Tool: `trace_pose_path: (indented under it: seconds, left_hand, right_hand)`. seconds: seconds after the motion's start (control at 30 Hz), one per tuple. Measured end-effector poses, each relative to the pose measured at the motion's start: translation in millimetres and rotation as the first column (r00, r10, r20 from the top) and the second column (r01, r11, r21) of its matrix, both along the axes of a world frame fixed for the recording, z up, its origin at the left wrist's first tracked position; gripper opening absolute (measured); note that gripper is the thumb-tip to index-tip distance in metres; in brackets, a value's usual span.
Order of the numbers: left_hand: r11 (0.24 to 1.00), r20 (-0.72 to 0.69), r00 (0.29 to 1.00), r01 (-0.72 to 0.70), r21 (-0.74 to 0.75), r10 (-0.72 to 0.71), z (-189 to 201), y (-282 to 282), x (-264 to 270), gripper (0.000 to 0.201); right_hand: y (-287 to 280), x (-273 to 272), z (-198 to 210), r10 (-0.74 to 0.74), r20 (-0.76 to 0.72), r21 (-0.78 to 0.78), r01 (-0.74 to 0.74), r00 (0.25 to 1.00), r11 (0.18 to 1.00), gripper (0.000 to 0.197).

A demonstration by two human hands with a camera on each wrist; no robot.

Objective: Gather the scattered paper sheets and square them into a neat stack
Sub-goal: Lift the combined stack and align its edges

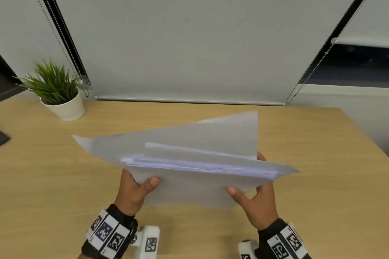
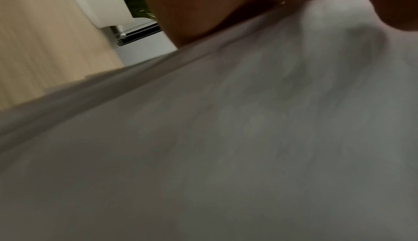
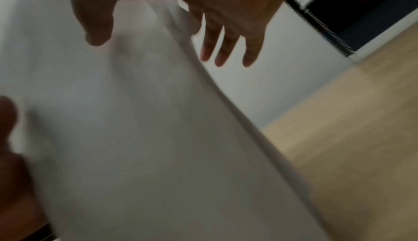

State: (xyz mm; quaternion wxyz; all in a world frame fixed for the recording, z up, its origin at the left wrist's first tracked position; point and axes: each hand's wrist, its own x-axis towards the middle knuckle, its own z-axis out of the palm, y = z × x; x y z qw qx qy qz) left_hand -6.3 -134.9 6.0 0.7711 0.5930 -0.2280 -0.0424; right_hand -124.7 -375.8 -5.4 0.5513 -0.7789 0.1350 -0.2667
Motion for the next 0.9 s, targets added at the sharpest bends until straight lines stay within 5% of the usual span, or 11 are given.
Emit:
trace_pose_path:
  seconds: [0.13, 0.23, 0.3, 0.4, 0.47, 0.6, 0.7, 0.8, 0.9]
  left_hand:
    - [0.995, 0.131, 0.988, -0.09, 0.03, 0.086, 8.0, 2.4, -8.3, 0.048]
    - [0.99, 0.281, 0.95, -0.131, -0.048, 0.14, 29.8, -9.8, -11.8, 0.085]
    - [0.987, 0.352, 0.922, -0.149, -0.052, 0.158, 36.7, -10.7, -13.0, 0.091]
    - [0.988, 0.23, 0.961, -0.139, -0.072, 0.152, 31.7, -1.0, -6.6, 0.069]
    - [0.989, 0.139, 0.979, -0.14, -0.055, 0.147, 23.8, -2.4, -6.3, 0.088]
    - [0.972, -0.035, 0.999, -0.031, -0.233, 0.023, -3.6, -4.2, -11.4, 0.051]
    - [0.911, -0.217, 0.976, -0.119, -0.395, 0.033, -26.5, 4.8, -14.2, 0.054]
    - [0.974, -0.127, 0.977, -0.186, -0.129, 0.169, -15.8, -5.1, -10.6, 0.061]
    - [0.963, -0.277, 0.947, -0.211, -0.166, 0.16, -16.1, -6.0, -6.2, 0.053]
  right_hand:
    - [5.3, 1.4, 15.6, -0.027, 0.231, -0.102, 0.052, 0.973, 0.993, 0.076]
    - [12.1, 5.8, 13.1, -0.036, 0.202, -0.075, 0.052, 0.979, 0.996, 0.089]
    - [16.2, 6.3, 8.3, -0.076, 0.161, 0.025, 0.073, 0.984, 0.997, 0.083]
    - [21.2, 7.7, 7.1, -0.037, 0.155, 0.125, 0.018, 0.987, 0.992, 0.075]
    - [22.9, 8.6, 0.7, -0.015, 0.159, 0.131, -0.006, 0.987, 0.991, 0.077]
    - [21.8, 6.6, -7.3, 0.013, 0.156, 0.208, -0.046, 0.988, 0.977, 0.091]
    - [20.8, 4.1, -13.5, 0.0, 0.147, 0.238, -0.035, 0.989, 0.971, 0.079]
    - [20.4, 8.2, -16.8, -0.013, 0.1, 0.256, -0.013, 0.995, 0.967, 0.062]
    - [22.6, 12.5, -19.4, -0.035, 0.105, 0.286, 0.004, 0.994, 0.958, 0.063]
